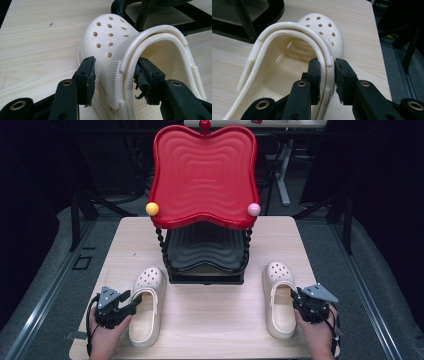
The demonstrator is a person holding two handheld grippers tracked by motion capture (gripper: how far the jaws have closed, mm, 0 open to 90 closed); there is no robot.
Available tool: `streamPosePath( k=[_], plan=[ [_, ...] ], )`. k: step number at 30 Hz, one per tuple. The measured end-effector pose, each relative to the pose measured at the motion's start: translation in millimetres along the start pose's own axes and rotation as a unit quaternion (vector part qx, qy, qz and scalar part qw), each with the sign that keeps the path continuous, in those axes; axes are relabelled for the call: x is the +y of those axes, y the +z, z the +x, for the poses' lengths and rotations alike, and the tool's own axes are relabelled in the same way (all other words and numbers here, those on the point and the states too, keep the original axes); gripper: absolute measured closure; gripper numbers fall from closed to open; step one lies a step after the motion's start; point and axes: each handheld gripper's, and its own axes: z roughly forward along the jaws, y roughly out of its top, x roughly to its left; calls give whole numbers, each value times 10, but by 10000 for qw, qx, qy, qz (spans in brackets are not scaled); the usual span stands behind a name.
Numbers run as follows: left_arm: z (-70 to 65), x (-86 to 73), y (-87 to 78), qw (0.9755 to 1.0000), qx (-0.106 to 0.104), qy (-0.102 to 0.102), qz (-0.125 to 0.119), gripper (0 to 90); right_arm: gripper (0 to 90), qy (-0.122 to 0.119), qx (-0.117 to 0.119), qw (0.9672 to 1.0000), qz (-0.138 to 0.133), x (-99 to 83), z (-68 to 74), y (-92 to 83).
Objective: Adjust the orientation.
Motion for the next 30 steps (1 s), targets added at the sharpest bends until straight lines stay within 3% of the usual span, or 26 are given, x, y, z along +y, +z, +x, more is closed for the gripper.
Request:
streamPosePath(
  k=[9,18,20,24,26,30],
  plan=[
    [-1,-1,2,10000,-3,4,-1,512,763,-93,241,9996,-117,38,137,-42],
    [-7,0,3,10000,-7,22,1,512,759,-191,197,9996,-85,40,285,-26],
    [-9,1,3,10000,-8,31,2,512,756,-123,136,9998,-106,32,316,-25],
    [-22,3,-2,10000,-9,74,-6,512,743,-24,248,9997,-23,19,376,-24],
    [-30,7,-10,9999,9,104,-14,512,733,-76,234,9997,8,25,382,-33],
    [-34,13,-28,9999,39,132,-33,512,710,6,430,9991,-20,15,324,-38]
  ],
)
